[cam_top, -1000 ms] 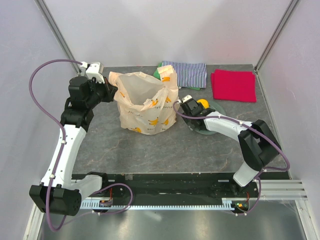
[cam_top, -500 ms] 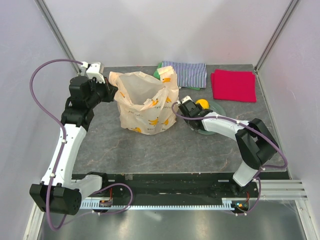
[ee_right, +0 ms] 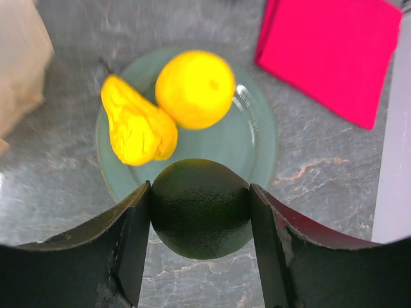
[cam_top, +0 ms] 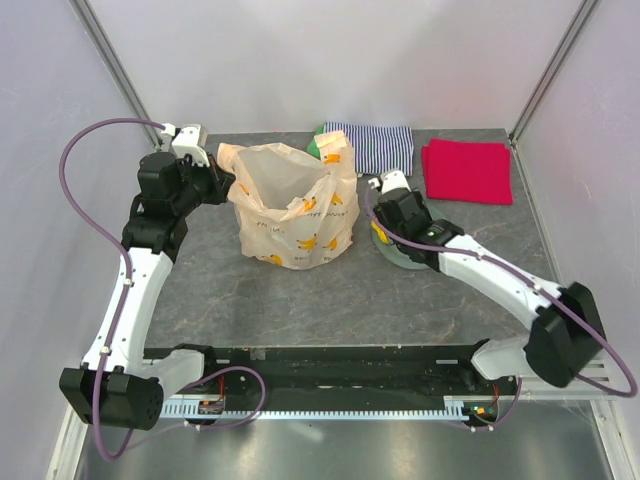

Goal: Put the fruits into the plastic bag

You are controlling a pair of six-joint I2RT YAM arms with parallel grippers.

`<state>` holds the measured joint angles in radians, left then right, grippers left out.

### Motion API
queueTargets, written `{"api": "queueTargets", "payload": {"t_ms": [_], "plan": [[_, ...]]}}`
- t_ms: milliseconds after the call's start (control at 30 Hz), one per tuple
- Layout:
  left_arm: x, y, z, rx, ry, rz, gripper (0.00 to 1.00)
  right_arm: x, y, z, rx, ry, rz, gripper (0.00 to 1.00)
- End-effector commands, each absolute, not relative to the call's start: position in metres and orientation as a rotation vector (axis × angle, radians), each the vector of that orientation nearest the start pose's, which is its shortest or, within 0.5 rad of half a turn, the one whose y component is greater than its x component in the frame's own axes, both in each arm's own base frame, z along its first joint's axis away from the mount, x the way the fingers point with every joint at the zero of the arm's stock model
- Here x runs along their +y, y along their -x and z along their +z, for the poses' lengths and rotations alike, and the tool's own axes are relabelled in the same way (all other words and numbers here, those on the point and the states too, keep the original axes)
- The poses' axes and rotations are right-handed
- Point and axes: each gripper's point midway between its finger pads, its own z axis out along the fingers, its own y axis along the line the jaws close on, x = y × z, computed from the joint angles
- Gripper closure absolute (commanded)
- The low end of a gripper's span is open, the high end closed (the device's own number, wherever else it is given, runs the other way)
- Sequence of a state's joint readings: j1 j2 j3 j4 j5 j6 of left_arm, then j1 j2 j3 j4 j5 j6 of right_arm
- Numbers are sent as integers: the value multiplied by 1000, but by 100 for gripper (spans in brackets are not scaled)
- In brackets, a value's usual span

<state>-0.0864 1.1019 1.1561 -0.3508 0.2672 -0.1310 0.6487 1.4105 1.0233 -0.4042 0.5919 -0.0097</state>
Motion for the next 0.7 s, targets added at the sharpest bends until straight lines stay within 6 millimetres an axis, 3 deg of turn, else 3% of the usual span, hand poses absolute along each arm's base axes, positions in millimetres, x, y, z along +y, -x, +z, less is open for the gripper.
{"api": "queueTargets", "payload": {"t_ms": [0, 33, 67, 133, 233, 333, 433, 533, 667], "plan": [[-81, -358, 316, 1849, -181, -375, 98, 141, -339, 212, 2056, 305, -194, 100], [-81, -358, 315, 1852, -180, -378, 98, 144, -338, 224, 2032, 285, -151, 100], [-83, -357, 316, 1850, -188, -388, 98, 147, -336, 250, 1977, 257, -89, 100], [-85, -357, 316, 1847, -198, -400, 99, 165, -334, 284, 1878, 262, 77, 100], [-87, -355, 320, 1834, -206, -408, 98, 193, -315, 351, 1657, 285, 361, 100], [-85, -354, 321, 1832, -200, -397, 98, 231, -287, 397, 1437, 411, 624, 100], [-85, -355, 321, 1830, -200, -396, 99, 273, -249, 424, 1222, 597, 880, 100], [-86, -355, 320, 1834, -204, -405, 98, 308, -235, 435, 1121, 682, 1040, 100], [-86, -355, 319, 1834, -203, -407, 98, 349, -250, 429, 1150, 728, 1096, 100]]}}
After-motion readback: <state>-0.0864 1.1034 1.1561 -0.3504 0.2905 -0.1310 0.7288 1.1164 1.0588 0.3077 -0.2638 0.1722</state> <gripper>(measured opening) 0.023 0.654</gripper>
